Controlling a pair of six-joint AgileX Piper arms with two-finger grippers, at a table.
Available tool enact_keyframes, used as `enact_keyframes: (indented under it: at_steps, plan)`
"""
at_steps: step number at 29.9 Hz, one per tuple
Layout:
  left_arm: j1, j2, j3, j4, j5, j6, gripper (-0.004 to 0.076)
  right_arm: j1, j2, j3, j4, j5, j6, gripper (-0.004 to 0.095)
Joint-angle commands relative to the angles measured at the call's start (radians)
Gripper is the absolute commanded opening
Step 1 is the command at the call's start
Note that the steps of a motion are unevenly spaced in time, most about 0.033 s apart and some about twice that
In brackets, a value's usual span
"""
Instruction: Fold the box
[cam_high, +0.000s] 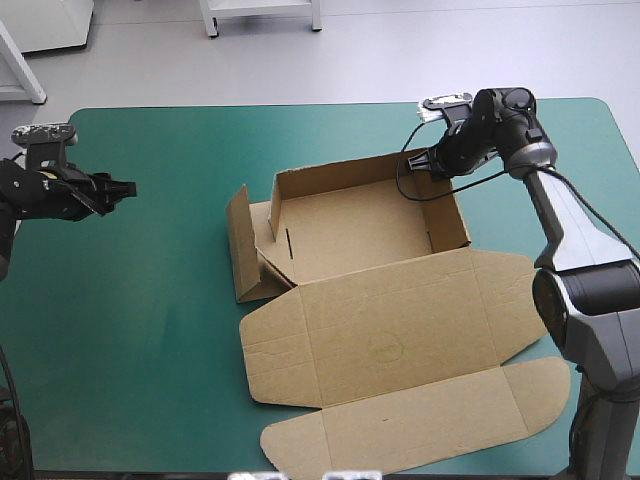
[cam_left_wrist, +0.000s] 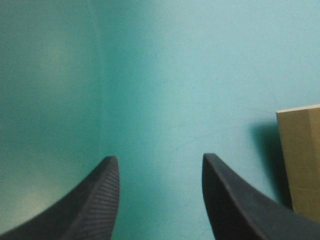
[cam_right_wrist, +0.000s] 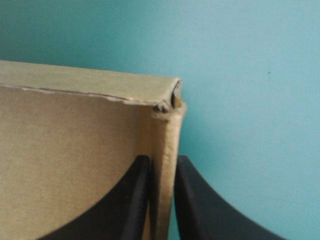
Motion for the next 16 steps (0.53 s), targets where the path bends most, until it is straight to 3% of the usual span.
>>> enact_keyframes:
  at_steps: [1, 3, 5, 8, 16]
  plan:
    - [0.000, -0.038, -0.024, -0.041, -0.037, 0.005, 0.0366, -0.007, -0.055, -0.057, -0.020, -0.046, -0.011, 0.0377]
    - [0.000, -0.038, -0.024, -0.041, -0.035, 0.008, 0.0366, -0.007, -0.062, -0.087, -0.035, -0.029, -0.013, 0.0525]
    - [0.000, -0.038, -0.024, -0.043, -0.033, 0.011, 0.0366, -0.007, -0.074, -0.130, -0.049, 0.015, -0.013, 0.0598]
    - [0.000, -0.038, -0.024, -0.047, -0.027, 0.017, 0.0366, -0.007, -0.096, -0.197, -0.059, 0.097, -0.017, 0.0594]
    - [-0.003, -0.040, -0.024, -0.063, -0.017, 0.028, 0.0366, -0.005, -0.263, -0.149, -0.074, 0.097, -0.009, 0.0594]
